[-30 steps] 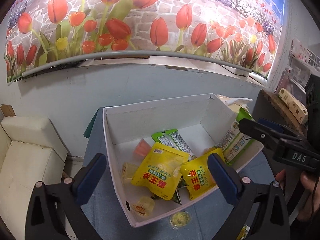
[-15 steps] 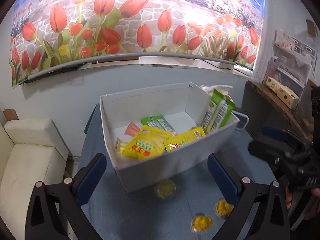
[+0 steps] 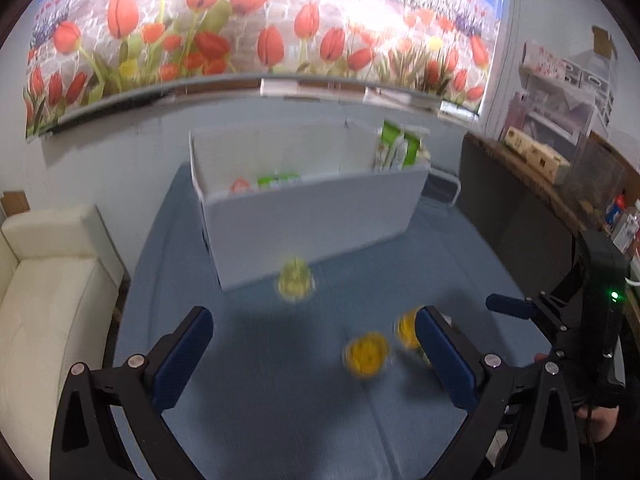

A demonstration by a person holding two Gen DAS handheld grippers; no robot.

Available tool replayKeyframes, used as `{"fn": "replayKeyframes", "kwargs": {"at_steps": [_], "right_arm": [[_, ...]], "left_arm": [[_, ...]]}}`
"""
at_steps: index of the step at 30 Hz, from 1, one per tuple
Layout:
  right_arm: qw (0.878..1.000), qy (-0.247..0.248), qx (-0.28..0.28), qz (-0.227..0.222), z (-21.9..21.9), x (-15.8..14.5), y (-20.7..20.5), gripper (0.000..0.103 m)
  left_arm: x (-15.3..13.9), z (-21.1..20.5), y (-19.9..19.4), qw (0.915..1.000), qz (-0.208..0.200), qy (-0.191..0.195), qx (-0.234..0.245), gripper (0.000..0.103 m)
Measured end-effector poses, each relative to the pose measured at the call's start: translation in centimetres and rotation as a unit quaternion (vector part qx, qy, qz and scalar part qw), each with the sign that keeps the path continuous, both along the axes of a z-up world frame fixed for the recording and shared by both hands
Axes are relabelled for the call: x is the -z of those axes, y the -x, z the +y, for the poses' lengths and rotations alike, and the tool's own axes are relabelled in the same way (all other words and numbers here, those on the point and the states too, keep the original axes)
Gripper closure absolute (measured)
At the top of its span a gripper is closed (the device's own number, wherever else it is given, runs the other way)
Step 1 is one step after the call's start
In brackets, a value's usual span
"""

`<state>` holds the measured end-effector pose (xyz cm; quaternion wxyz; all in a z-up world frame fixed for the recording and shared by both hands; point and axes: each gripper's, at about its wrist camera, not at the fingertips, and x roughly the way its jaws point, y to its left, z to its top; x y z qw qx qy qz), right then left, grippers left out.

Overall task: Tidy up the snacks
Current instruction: 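Move both grippers back to the remaining cups and green-wrapped bar, then grasp the green-wrapped snack bar with the right gripper while the left gripper grasps a yellow jelly cup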

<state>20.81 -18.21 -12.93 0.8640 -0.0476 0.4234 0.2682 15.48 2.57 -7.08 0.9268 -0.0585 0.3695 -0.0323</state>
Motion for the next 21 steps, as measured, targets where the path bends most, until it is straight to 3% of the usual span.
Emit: {"fn": "replayKeyframes", "kwargs": {"at_steps": [3, 10, 12, 13, 21], "right_arm": [[1.000, 0.022, 0.004, 0.005, 0.1, 1.4, -0.1, 0.000], [0.999, 0.012, 0.010, 0.036, -0.2, 3.9, -0.6, 0.002], [0.999, 0.024, 0.018, 0.034, -0.2, 4.4, -0.9, 0.018], [0.999, 0.034, 0.021, 0.023, -0.1, 4.3, -0.8, 0.035], [0.999, 0.013, 0.028, 0.005, -1.3, 4.2, -0.4, 0.051]], "left_arm": [[1.0, -0.5, 0.8, 0.9999, 0.010, 0.001, 0.002, 0.000], [1.9, -0.9, 1.4, 0.9997, 0.019, -0.005, 0.011, 0.000], [2.1, -1.0, 1.4, 0.9997, 0.022, -0.003, 0.012, 0.000], [2.3, -1.0, 1.3, 0.9996, 0.023, -0.003, 0.014, 0.000], [3.7, -1.9, 0.4, 0.9990, 0.034, -0.019, 0.020, 0.000]]}}
